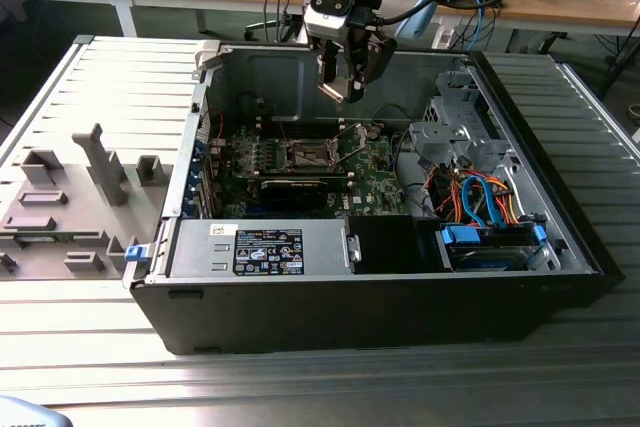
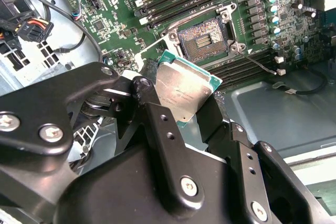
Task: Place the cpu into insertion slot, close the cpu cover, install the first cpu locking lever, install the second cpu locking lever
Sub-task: 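Place the cpu into insertion slot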
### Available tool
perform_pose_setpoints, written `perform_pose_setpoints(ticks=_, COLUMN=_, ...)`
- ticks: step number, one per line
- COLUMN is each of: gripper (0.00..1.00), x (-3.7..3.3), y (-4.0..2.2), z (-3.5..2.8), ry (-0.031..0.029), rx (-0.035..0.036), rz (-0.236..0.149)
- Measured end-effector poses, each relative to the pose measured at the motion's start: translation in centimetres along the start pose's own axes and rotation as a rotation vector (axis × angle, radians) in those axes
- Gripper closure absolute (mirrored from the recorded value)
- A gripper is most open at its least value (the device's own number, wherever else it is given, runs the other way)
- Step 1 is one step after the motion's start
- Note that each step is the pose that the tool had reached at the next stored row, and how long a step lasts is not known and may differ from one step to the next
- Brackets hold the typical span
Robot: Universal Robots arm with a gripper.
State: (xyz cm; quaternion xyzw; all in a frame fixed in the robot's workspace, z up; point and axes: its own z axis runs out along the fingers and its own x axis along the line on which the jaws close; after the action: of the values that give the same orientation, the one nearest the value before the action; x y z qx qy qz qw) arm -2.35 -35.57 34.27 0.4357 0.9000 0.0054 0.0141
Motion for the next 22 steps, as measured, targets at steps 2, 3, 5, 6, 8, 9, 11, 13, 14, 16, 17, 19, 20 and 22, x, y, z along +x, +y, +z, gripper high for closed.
perform_pose_setpoints(ticks=2, gripper=0.45, x=0.0, y=0.0, z=0.0, ry=0.0, rx=0.0, rz=0.001)
perform_pose_setpoints(ticks=3, gripper=0.45, x=0.0, y=0.0, z=0.0, ry=0.0, rx=0.0001, rz=0.001)
perform_pose_setpoints(ticks=5, gripper=0.45, x=0.0, y=0.0, z=0.0, ry=0.0, rx=0.0001, rz=0.002)
perform_pose_setpoints(ticks=6, gripper=0.45, x=0.0, y=0.0, z=0.0, ry=0.0, rx=0.0, rz=0.003)
perform_pose_setpoints(ticks=8, gripper=0.45, x=0.0, y=0.0, z=0.0, ry=-0.0001, rx=0.0001, rz=0.004)
perform_pose_setpoints(ticks=9, gripper=0.45, x=0.0, y=0.0, z=0.0, ry=-0.0001, rx=0.0001, rz=0.004)
perform_pose_setpoints(ticks=11, gripper=0.45, x=0.0, y=0.0, z=0.0, ry=-0.0001, rx=0.0001, rz=0.005)
perform_pose_setpoints(ticks=13, gripper=0.45, x=0.0, y=0.0, z=0.0, ry=-0.0003, rx=0.0002, rz=0.012)
perform_pose_setpoints(ticks=14, gripper=0.45, x=0.0, y=0.0, z=0.0, ry=-0.0003, rx=0.0003, rz=0.012)
perform_pose_setpoints(ticks=16, gripper=0.45, x=0.0, y=0.0, z=0.0, ry=-0.0003, rx=0.0003, rz=0.013)
perform_pose_setpoints(ticks=17, gripper=0.45, x=0.0, y=0.0, z=0.0, ry=-0.0003, rx=0.0003, rz=0.014)
perform_pose_setpoints(ticks=19, gripper=0.45, x=0.0, y=0.0, z=0.0, ry=-0.0003, rx=0.0003, rz=0.015)
perform_pose_setpoints(ticks=20, gripper=0.45, x=0.0, y=0.0, z=0.0, ry=-0.0003, rx=0.0003, rz=0.015)
perform_pose_setpoints(ticks=22, gripper=0.45, x=0.0, y=0.0, z=0.0, ry=-0.0004, rx=0.0003, rz=0.016)
